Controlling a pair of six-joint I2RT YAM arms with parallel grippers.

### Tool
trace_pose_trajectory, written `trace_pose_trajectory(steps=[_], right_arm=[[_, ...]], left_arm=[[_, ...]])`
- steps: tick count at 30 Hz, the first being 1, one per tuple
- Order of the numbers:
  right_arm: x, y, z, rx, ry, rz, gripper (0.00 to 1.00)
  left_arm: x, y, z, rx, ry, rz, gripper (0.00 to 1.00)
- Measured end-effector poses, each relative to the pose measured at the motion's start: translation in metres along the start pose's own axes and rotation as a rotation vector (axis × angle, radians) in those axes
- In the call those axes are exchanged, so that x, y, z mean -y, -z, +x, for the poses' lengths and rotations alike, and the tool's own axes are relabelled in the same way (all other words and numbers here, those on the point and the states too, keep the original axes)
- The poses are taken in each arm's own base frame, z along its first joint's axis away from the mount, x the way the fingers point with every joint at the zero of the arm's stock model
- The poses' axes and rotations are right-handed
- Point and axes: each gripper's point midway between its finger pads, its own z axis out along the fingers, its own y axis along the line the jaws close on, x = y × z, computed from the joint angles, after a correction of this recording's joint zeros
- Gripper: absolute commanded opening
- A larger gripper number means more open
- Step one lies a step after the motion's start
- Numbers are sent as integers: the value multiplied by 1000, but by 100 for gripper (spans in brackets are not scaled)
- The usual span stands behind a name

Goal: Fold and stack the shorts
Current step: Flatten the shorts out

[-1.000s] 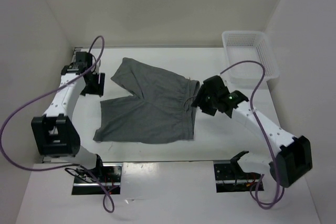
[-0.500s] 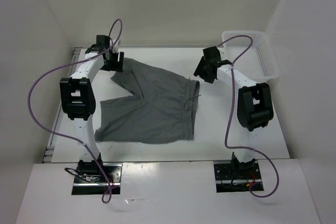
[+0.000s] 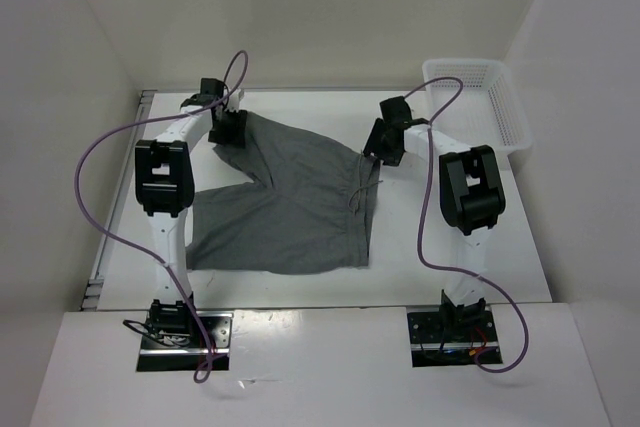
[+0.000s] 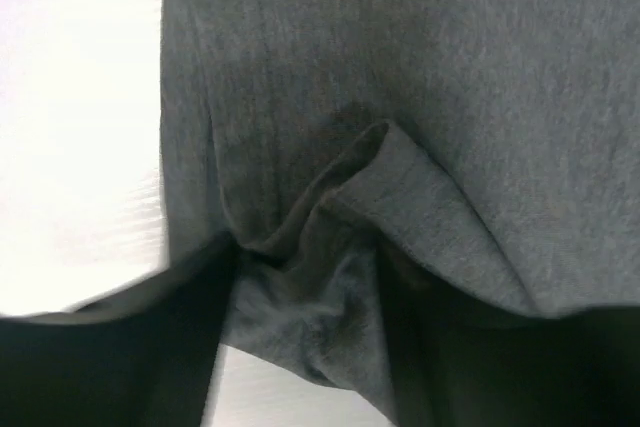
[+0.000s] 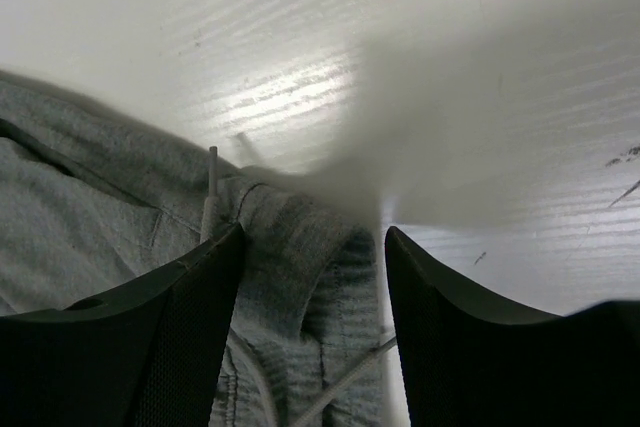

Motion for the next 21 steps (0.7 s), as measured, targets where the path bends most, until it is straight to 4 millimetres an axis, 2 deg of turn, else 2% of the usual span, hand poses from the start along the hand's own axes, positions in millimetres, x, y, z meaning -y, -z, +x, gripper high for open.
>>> trace_pose_trajectory(steps=[2, 4, 5, 7, 8, 11, 12, 14, 18, 21], right_arm=[[2, 0, 4, -7, 1, 0, 62], [6, -1, 7, -14, -2, 4, 60], [6, -1, 8, -18, -3, 3, 56], [4, -2, 9, -20, -5, -9, 47], [3, -2, 9, -21, -6, -14, 36], [2, -3, 9, -22, -14, -26, 19], [3, -3, 9, -24, -17, -28, 10], [3, -3, 8, -24, -24, -32, 2], [3, -4, 7, -21, -33, -35, 0], [3, -4, 7, -18, -33, -37, 0]], left_arm=[[2, -1, -1, 7, -2, 2, 45], [5, -2, -2, 11, -11, 8, 25], [5, -3, -1, 14, -8, 11, 13], [8, -2, -1, 19, -4, 23, 7], [9, -1, 0, 20, -7, 24, 7], [9, 6, 10, 8, -8, 15, 7], [9, 10, 14, 2, -7, 8, 7], [9, 21, 23, -9, -7, -6, 7], [7, 58, 33, 8, -3, -35, 13], [-4, 91, 34, 49, 18, -59, 16]])
